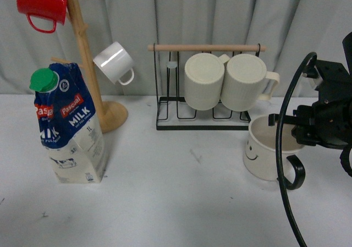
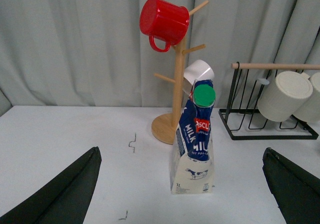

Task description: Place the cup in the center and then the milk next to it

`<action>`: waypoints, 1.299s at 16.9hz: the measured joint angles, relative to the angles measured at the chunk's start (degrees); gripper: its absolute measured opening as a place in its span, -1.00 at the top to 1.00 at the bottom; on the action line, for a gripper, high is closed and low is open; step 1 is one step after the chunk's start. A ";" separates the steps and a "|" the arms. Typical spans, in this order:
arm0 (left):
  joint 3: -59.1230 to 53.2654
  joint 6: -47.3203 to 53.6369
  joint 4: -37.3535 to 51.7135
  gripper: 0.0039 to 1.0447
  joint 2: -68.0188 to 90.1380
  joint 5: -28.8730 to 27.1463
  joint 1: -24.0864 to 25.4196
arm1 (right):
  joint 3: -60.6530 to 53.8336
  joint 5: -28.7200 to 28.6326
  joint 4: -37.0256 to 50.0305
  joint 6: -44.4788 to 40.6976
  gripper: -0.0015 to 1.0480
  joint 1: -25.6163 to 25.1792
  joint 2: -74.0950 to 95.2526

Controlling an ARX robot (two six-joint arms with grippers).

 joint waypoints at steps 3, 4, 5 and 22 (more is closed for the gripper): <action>0.00 0.02 0.00 -0.88 0.00 0.00 0.00 | -2.62 -0.87 -1.70 -0.37 0.92 1.57 -4.39; 0.00 0.02 0.00 -0.88 0.00 0.00 0.00 | -2.97 -0.92 -1.90 -0.37 0.92 3.04 -6.69; 0.00 0.02 0.00 -0.88 0.00 0.00 0.00 | -2.84 -0.83 -2.36 -0.17 0.92 4.63 -8.31; 0.00 0.00 0.00 -0.88 0.00 0.00 0.00 | 5.70 8.61 -8.15 12.72 0.93 15.65 1.42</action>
